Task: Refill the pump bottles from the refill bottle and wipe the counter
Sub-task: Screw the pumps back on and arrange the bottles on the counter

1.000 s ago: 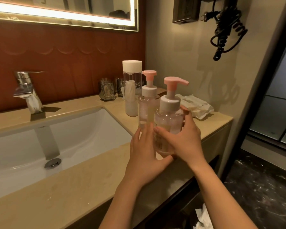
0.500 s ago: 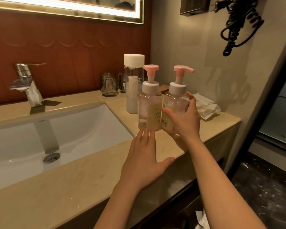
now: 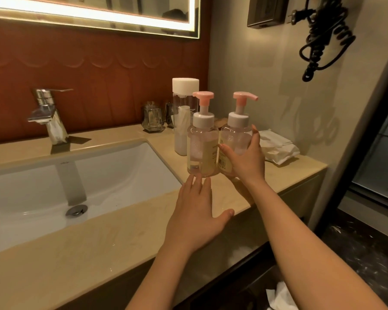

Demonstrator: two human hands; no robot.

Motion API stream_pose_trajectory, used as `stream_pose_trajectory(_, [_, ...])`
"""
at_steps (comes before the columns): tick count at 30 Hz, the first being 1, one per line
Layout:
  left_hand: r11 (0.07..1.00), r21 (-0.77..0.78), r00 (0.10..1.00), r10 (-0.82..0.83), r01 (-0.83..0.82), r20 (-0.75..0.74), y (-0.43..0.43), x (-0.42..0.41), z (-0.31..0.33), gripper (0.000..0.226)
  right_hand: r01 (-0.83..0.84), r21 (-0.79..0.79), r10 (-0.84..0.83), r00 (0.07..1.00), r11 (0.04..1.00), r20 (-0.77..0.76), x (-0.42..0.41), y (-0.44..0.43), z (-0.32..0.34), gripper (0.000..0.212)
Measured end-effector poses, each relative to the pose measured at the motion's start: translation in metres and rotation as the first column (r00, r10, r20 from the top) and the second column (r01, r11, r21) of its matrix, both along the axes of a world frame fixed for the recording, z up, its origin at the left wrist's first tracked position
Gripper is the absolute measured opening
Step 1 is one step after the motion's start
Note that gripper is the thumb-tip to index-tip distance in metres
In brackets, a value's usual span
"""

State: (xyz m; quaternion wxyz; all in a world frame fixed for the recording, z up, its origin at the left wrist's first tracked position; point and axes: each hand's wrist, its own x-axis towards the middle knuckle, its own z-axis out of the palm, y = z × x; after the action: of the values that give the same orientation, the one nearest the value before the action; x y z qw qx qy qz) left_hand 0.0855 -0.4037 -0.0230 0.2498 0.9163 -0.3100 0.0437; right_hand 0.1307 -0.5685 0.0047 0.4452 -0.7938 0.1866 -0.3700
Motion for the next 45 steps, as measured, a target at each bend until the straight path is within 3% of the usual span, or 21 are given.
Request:
stream_pose_trajectory(6, [0.977, -0.2, 0.995, -0.062, 0.076, 0.076, 0.006, -0.008, 0.003, 0.07, -0.125, 0.059, 0.131, 0.985, 0.99, -0.111, -0.012, -0.006, -0.004, 0.107])
stream_pose_trajectory(10, [0.976, -0.173, 0.974, -0.097, 0.134, 0.204, 0.013, -0.018, 0.008, 0.054, -0.141, 0.111, 0.158, 0.974, 0.984, -0.165, -0.025, -0.001, -0.006, 0.103])
stream_pose_trajectory(12, [0.987, -0.116, 0.973, -0.087, 0.114, 0.214, 0.019, -0.02, 0.009, 0.053, -0.126, 0.125, 0.143, 0.979, 0.984, -0.145, -0.033, 0.006, -0.006, 0.091])
stream_pose_trajectory(15, [1.0, 0.019, 0.994, -0.02, 0.018, 0.11, 0.035, -0.022, 0.012, 0.058, -0.088, 0.109, 0.093, 0.995, 0.99, -0.043, -0.051, 0.029, -0.002, 0.06])
stream_pose_trajectory(18, [0.993, 0.105, 0.997, 0.054, -0.059, 0.05, 0.065, -0.03, 0.022, 0.061, -0.151, 0.081, 0.151, 0.988, 0.985, 0.013, -0.071, 0.063, 0.006, 0.047])
stream_pose_trajectory(24, [0.98, -0.012, 0.98, 0.2, -0.2, 0.0, 0.151, -0.065, 0.042, 0.055, -0.432, -0.029, 0.431, 0.902, 0.902, -0.008, -0.088, 0.14, 0.02, 0.032])
stream_pose_trajectory(30, [0.909, -0.196, 0.93, 0.364, -0.368, -0.058, 0.228, -0.092, 0.051, 0.052, -0.615, -0.255, 0.616, 0.783, 0.746, -0.084, -0.092, 0.218, 0.032, 0.029])
stream_pose_trajectory(35, [0.841, -0.277, 0.882, 0.466, -0.465, -0.065, 0.264, -0.092, 0.061, 0.049, -0.709, -0.435, 0.72, 0.671, 0.554, -0.177, -0.087, 0.269, 0.047, 0.032])
stream_pose_trajectory(40, [0.756, -0.343, 0.82, 0.566, -0.558, -0.087, 0.296, -0.069, 0.077, 0.044, -0.81, -0.462, 0.818, 0.513, 0.361, -0.259, -0.061, 0.315, 0.072, 0.045])
stream_pose_trajectory(45, [0.625, -0.382, 0.709, 0.693, -0.681, -0.131, 0.333, -0.035, 0.095, 0.055, -0.867, -0.447, 0.883, 0.372, 0.22, -0.287, -0.005, 0.369, 0.097, 0.04])
